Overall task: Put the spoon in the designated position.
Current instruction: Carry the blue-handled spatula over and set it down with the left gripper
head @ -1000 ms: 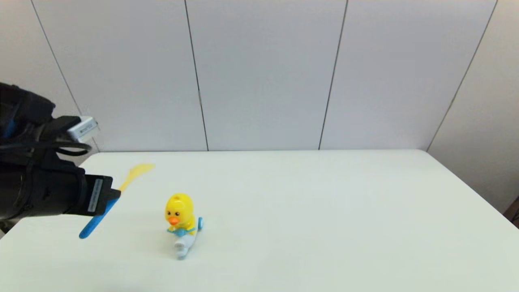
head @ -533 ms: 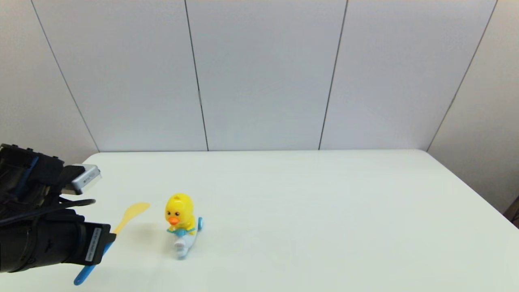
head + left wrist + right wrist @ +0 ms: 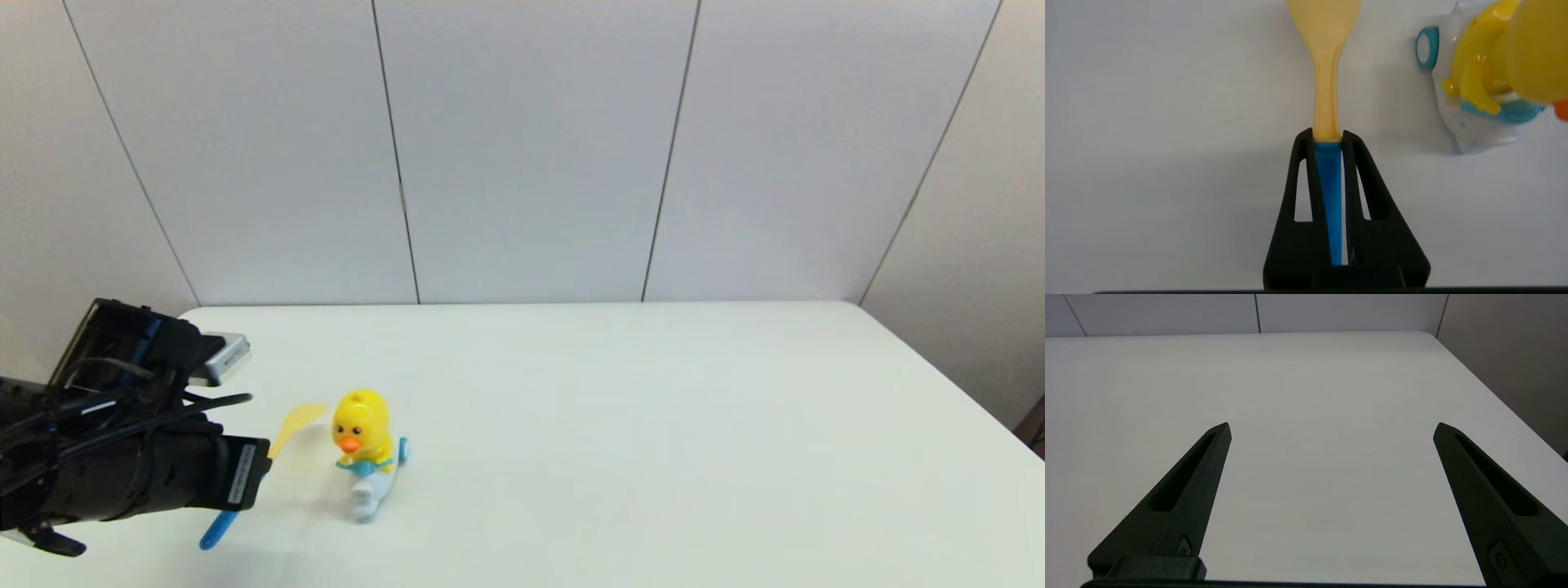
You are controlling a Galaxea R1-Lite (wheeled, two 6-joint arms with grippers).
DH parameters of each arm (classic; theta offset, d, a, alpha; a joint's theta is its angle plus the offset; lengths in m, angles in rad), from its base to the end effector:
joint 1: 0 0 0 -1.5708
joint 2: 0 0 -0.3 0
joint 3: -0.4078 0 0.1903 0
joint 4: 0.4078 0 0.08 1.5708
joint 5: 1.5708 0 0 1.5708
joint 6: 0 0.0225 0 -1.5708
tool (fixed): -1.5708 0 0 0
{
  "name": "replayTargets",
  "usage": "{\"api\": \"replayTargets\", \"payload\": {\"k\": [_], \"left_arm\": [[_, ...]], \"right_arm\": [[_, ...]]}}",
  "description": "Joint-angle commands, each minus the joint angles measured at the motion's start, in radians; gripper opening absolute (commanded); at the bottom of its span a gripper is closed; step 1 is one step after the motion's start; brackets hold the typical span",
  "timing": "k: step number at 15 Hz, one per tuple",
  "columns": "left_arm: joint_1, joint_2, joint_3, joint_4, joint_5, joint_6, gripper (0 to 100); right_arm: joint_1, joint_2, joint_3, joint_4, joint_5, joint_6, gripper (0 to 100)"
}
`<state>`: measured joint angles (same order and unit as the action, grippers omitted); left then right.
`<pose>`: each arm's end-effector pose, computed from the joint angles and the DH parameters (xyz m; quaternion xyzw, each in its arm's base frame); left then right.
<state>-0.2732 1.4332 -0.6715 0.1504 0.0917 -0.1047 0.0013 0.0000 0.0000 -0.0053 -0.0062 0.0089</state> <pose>0.1932 -0.0520 0.1502 0.0330 0.4368 -0.0586 0.8971 -0.0228 -0.0002 0.0760 0.0045 -0.0027 -0.0024 1.0000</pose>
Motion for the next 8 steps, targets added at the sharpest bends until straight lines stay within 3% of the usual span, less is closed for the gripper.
{"api": "replayTargets", "payload": {"k": [1,8], "left_arm": [[-0.015,0.130,-0.013,-0.098,0.000,-0.001,0],[-0.046,0.219,-0.030,-0.177,-0.003,-0.006,0]], "right_arm": [[0.000,0.002,0.002,-0.001,0.000,0.000,100],[0.000,0.002,0.002,-0.001,0.000,0.000,100]]}}
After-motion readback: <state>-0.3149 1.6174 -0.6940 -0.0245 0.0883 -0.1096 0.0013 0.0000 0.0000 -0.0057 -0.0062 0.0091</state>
